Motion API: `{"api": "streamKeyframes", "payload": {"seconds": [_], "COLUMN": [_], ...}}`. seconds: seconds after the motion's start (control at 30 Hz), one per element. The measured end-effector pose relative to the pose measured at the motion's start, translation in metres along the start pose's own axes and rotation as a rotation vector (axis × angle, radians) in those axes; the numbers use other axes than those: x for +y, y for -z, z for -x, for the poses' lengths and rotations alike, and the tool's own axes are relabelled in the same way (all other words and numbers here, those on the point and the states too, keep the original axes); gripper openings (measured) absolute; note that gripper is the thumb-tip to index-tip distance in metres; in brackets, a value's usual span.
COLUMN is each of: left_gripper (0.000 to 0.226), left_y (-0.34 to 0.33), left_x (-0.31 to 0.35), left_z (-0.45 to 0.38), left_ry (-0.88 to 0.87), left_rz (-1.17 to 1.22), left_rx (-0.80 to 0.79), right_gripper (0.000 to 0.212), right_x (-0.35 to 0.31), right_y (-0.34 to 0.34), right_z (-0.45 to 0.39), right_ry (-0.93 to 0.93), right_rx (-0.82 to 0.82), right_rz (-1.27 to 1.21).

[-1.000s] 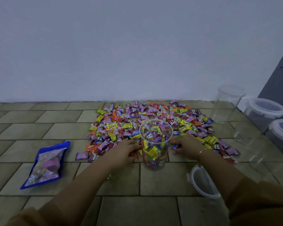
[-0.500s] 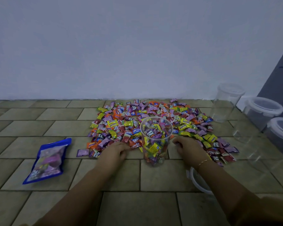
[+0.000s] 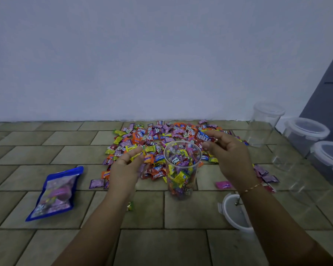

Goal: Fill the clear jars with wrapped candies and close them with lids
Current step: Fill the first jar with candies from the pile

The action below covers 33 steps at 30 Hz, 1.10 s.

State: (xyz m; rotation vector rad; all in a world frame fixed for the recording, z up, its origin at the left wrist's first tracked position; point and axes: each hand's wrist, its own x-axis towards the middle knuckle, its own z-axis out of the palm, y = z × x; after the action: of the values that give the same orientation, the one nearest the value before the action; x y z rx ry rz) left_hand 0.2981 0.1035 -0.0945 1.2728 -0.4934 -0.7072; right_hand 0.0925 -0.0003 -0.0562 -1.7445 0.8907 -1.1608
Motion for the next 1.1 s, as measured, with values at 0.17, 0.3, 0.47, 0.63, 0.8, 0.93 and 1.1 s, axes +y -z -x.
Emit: {"api": "streamKeyframes", "payload": {"seconds": [0.17,0.3,0.47,0.63,0.8,0.93,1.1], "left_gripper": [0.022,0.021,0.022,0.023,0.02,0.021,0.025], "left_y": [-0.015,-0.027,-0.039,-0.05,-0.055,-0.059,-0.065], "left_x": [0.019,0.029,0.03,0.028,0.026,0.024,0.025], "left_z": [0.004,0.005,0.009,0.015,0.017,0.019,0.018], "left_ry": [-0.056,-0.087,-0.079,-0.147,-0.181,-0.167,-0.15], "left_rz": [0.096,0.1,0.097,-0.008,-0.098,-0.088,-0.045], "left_rx": [-0.026,-0.058,-0.077,-0.166,-0.217,-0.258,-0.259], "right_gripper": [0.036,0.038,0.04,0.042,0.046,0.043,0.044], "right_x": [-0.015,-0.015,-0.016,-0.015,-0.015,-0.013,-0.009], "right_y": [-0.004,-0.006,-0.009,-0.013,-0.013,-0.013,-0.014], "right_z": [0.002,0.002,0.001,0.003,0.004,0.005,0.004], "right_ry": [0.069,0.089,0.098,0.081,0.098,0.092,0.077], "right_rx": [-0.127,-0.195,-0.212,-0.244,-0.266,-0.262,-0.266], "right_rz": [0.134,0.282,0.277,0.301,0.328,0.303,0.234]}}
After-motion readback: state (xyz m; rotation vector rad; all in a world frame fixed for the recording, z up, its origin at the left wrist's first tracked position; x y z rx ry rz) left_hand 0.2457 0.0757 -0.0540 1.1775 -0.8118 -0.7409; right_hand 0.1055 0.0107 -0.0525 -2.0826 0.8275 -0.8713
